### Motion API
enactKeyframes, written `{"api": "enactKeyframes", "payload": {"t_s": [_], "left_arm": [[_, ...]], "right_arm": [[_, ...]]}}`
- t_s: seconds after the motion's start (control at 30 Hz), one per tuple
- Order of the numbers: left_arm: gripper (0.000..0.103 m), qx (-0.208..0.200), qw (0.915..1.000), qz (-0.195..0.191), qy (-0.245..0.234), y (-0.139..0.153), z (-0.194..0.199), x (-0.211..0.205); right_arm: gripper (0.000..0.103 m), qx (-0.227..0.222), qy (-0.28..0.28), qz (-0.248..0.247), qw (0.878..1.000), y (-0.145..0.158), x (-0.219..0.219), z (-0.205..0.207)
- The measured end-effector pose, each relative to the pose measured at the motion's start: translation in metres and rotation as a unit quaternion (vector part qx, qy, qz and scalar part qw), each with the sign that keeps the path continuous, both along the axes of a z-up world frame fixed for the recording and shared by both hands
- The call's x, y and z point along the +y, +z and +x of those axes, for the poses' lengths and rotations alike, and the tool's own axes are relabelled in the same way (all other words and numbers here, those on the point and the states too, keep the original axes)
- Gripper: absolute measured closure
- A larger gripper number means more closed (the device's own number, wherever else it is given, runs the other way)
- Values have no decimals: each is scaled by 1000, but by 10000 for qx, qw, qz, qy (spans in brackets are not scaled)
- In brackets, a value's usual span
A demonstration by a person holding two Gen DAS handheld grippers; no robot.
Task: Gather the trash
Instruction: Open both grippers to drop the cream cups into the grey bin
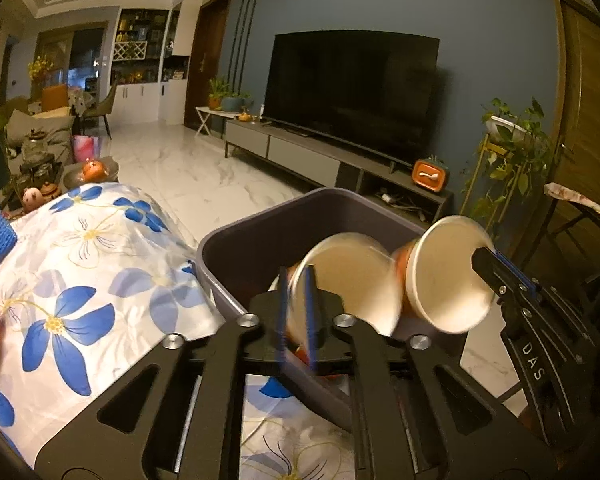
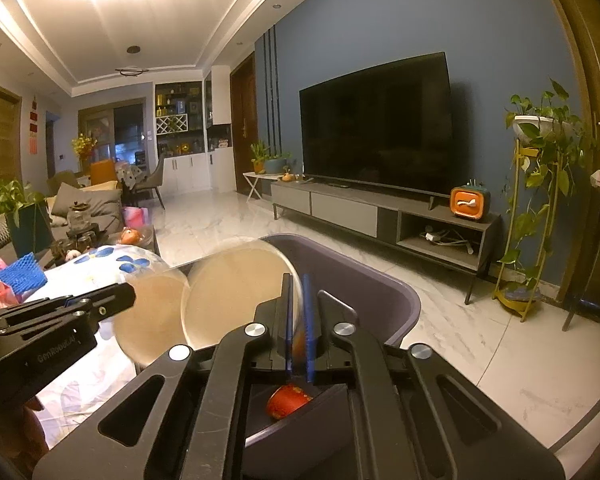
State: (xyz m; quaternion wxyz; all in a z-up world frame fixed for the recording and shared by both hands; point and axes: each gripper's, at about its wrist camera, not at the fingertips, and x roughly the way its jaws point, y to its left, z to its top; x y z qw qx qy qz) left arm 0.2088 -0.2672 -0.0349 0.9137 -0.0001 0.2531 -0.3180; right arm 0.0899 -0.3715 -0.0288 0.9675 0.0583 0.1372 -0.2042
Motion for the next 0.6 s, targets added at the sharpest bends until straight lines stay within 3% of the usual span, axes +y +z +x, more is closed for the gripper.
{"api": "enactKeyframes", "payload": {"t_s": [0.07,0.13,0.23,0.37,0.47,0.6], "left_arm": [[63,-4,10000,-23,40,0,0,2],[47,-44,9999,-110,83,1,-2,7],[30,-102,9992,-260,300,5,-6,20],[19,-223,9977,-361,525,12,-15,37],[12,-455,9954,-294,789,17,-28,51],[10,-650,9907,-186,1185,20,-44,77]], "right_arm": [[87,-41,-1,13,10000,0,-1,-1],[78,-73,-22,20,10000,2,-3,-3],[76,-117,-25,20,9999,2,-3,-7],[57,-256,-34,-46,9997,7,3,-19],[50,-362,-13,-70,9993,10,9,-29],[40,-455,94,-16,9989,14,19,-39]]}}
